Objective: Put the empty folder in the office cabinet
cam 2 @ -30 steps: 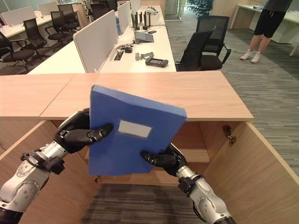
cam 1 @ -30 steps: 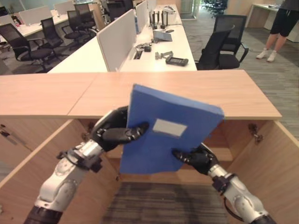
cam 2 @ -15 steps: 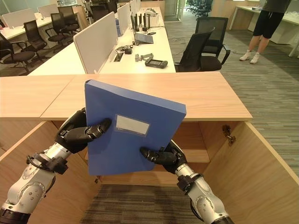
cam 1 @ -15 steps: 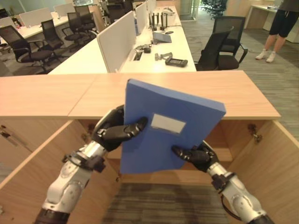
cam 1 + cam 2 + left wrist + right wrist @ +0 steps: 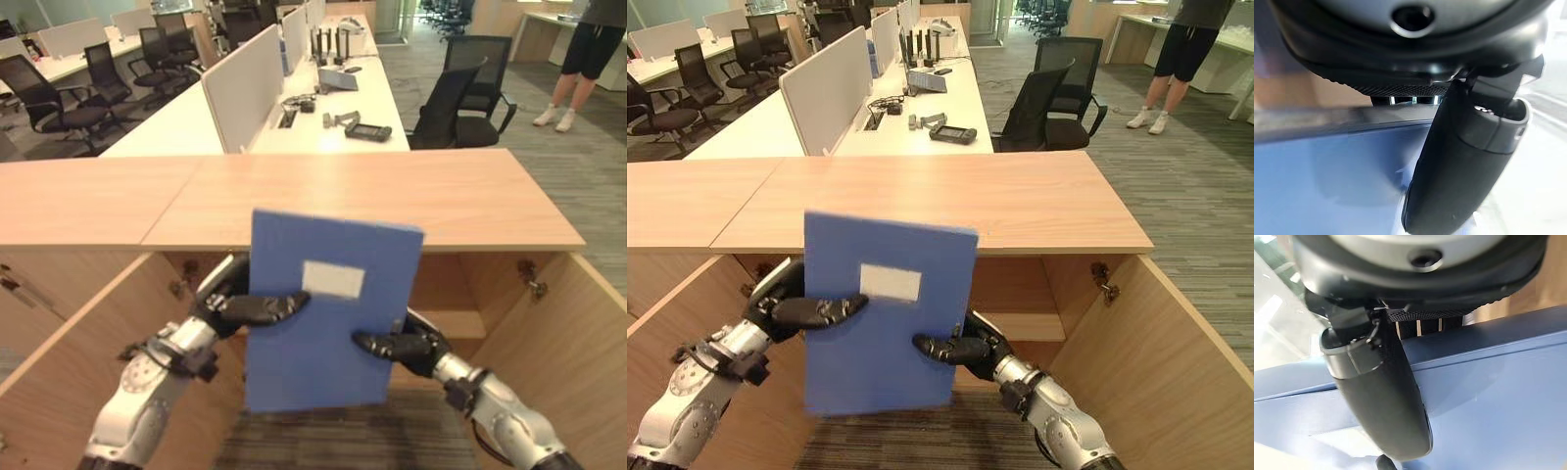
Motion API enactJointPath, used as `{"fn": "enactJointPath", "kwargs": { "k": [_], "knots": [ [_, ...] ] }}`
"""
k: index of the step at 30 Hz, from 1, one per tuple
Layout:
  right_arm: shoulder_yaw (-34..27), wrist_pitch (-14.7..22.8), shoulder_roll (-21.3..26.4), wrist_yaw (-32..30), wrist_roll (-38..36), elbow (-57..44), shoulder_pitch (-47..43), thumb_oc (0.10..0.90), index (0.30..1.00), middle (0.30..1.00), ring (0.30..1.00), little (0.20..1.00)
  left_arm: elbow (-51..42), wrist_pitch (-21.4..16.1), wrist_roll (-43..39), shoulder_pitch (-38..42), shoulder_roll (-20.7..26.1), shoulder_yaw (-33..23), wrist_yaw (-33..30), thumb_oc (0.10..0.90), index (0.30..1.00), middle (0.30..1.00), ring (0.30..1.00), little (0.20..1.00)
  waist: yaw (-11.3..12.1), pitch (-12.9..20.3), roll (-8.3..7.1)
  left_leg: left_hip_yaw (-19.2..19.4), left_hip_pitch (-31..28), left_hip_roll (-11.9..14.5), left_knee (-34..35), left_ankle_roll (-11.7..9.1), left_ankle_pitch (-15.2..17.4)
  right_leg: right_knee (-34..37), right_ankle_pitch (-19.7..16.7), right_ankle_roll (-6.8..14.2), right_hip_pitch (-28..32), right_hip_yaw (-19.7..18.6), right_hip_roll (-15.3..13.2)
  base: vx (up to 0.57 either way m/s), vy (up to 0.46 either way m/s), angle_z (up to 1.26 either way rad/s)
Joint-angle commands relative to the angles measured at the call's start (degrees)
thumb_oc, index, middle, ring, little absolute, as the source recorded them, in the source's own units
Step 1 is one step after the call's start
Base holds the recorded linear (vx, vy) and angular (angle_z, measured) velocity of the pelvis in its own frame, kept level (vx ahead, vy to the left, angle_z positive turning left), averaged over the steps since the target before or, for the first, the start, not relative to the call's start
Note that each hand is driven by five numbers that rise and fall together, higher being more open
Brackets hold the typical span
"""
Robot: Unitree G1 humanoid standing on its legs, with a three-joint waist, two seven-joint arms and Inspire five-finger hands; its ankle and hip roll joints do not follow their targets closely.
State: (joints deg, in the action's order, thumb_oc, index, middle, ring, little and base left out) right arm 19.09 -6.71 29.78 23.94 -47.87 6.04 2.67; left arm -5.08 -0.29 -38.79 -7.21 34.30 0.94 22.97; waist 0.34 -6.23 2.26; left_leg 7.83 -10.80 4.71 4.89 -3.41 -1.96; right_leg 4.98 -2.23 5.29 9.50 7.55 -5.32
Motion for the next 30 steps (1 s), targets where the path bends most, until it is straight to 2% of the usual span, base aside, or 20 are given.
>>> {"fn": "enactJointPath", "kwargs": {
  "k": [1,3,11,16,20,23,24,25,30],
  "knots": [
    [-3.07,3.50,-0.99,4.30,1.34,-1.71,-4.28,0.400,0.300,0.300,0.300,0.300,0.33,-7.07,2.50,4.51,0.32,-5.45,0.17,0.800,0.900,0.900,0.900,0.900,0.28,1.90,-1.71,-1.74,-1.95,-0.78,-0.03,-1.01,4.96,-2.17,5.45,1.98,1.02,0.25,-0.53,0.00,0.000,0.00],
    [-3.28,2.79,0.32,5.64,5.44,1.43,-2.45,0.400,0.300,0.300,0.300,0.300,3.12,-7.23,4.44,2.06,-0.01,-7.40,0.89,0.800,0.900,0.900,0.900,0.900,0.53,1.65,-1.80,-1.91,-1.71,-0.72,0.00,-1.07,4.85,-2.13,5.37,2.05,0.90,0.50,-0.57,0.00,0.002,0.02],
    [-3.41,1.51,3.44,8.84,13.16,8.72,1.15,0.400,0.300,0.300,0.300,0.300,8.78,-7.51,7.82,-3.03,-1.40,-10.01,1.27,0.800,0.900,0.900,0.900,0.900,1.02,1.29,-1.93,-2.38,-1.18,-0.78,0.07,-1.15,4.52,-1.84,5.24,2.12,0.91,1.04,-0.68,0.00,0.004,0.05],
    [-4.13,1.53,0.89,8.16,14.32,15.54,2.48,0.400,0.300,0.300,0.300,0.300,12.50,-6.19,11.34,-7.55,-1.59,-8.70,3.58,0.800,0.900,0.900,0.900,0.900,1.40,0.95,-1.67,-2.94,-0.73,-0.78,0.10,-1.07,4.31,-1.75,5.13,2.12,0.86,1.50,-0.81,0.00,0.003,0.01],
    [-6.10,2.38,-2.62,5.48,11.89,19.95,2.22,0.400,0.300,0.300,0.300,0.300,15.77,-6.32,14.50,-8.40,-2.38,-7.19,2.87,0.800,0.900,0.900,0.900,0.900,1.49,0.88,-1.49,-3.21,-0.54,-0.91,0.07,-0.98,4.29,-1.66,5.15,2.12,0.80,1.67,-0.90,0.01,0.012,0.06],
    [-10.45,3.89,-8.32,0.16,5.09,24.18,0.73,0.400,0.300,0.300,0.300,0.300,21.95,-6.18,17.58,-8.56,-3.99,-4.67,1.28,0.800,0.900,0.900,0.900,0.900,1.60,0.80,-1.17,-3.46,-0.20,-1.06,0.07,-0.87,4.22,-1.36,4.95,2.11,0.77,1.91,-0.92,0.02,0.001,0.12],
    [-10.50,3.91,-8.34,0.12,5.05,24.19,0.70,0.400,0.300,0.300,0.300,0.300,22.08,-6.25,17.59,-8.42,-3.97,-4.58,1.26,0.800,0.900,0.900,0.900,0.900,1.66,0.76,-1.18,-3.47,-0.21,-1.06,0.06,-0.87,4.24,-1.36,4.96,2.11,0.78,1.92,-0.92,0.02,0.001,0.08],
    [-12.44,5.05,-11.08,-2.44,0.76,26.21,-0.86,0.400,0.300,0.300,0.300,0.300,25.86,-6.43,18.63,-8.10,-5.29,-3.10,0.18,0.800,0.900,0.900,0.900,0.900,1.75,0.67,-0.96,-3.56,-0.04,-1.11,0.08,-0.81,4.27,-1.28,4.93,2.16,0.61,2.00,-0.90,0.02,0.002,0.05],
    [-15.57,8.42,-14.53,-7.82,-5.81,29.17,-6.19,0.400,0.300,0.300,0.300,0.300,32.48,-6.59,19.77,-6.23,-7.44,1.05,-2.40,0.800,0.900,0.900,0.900,0.900,2.44,-0.16,-0.38,-3.54,0.74,-1.14,0.00,-0.80,4.17,-1.34,4.92,2.30,-0.13,2.34,-0.85,-0.01,0.000,0.02]
  ]
}}
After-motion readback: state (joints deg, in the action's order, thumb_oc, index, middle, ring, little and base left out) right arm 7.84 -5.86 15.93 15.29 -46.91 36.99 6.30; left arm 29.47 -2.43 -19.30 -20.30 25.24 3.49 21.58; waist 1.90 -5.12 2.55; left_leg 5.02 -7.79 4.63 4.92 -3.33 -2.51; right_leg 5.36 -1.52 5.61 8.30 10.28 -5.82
